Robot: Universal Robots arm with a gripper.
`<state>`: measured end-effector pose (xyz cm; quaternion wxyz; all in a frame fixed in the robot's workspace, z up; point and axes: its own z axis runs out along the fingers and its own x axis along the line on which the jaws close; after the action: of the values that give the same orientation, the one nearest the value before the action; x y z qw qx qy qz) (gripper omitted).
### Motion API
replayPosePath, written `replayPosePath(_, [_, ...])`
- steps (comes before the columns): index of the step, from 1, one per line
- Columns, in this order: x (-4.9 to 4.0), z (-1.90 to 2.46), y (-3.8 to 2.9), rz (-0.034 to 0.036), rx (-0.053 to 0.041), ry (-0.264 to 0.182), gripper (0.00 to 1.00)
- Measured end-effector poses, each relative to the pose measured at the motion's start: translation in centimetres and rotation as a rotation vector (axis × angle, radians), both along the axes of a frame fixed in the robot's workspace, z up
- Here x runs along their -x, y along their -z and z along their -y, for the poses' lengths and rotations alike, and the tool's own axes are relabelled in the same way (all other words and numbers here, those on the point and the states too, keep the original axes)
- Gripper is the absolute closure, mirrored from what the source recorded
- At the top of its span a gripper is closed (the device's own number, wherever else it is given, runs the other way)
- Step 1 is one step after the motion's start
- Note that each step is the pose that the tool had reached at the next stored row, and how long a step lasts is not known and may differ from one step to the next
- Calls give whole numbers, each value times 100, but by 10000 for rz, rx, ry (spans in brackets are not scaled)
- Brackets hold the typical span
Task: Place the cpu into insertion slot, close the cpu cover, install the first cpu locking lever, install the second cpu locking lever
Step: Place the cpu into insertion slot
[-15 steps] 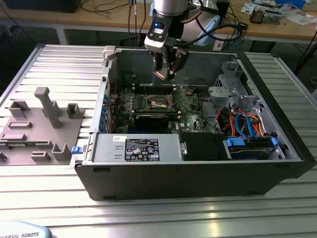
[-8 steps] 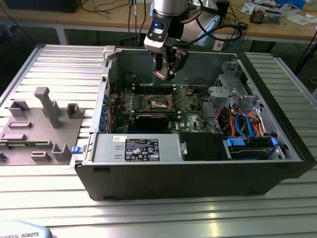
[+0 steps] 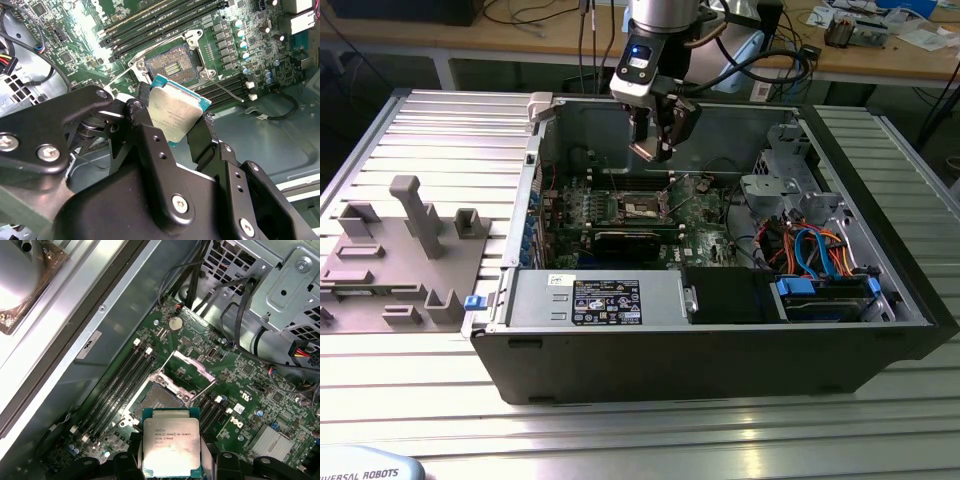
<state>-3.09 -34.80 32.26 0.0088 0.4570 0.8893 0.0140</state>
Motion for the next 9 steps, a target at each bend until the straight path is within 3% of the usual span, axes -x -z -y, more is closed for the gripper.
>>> replayPosePath(9, [0,0,2,0,0,60,46])
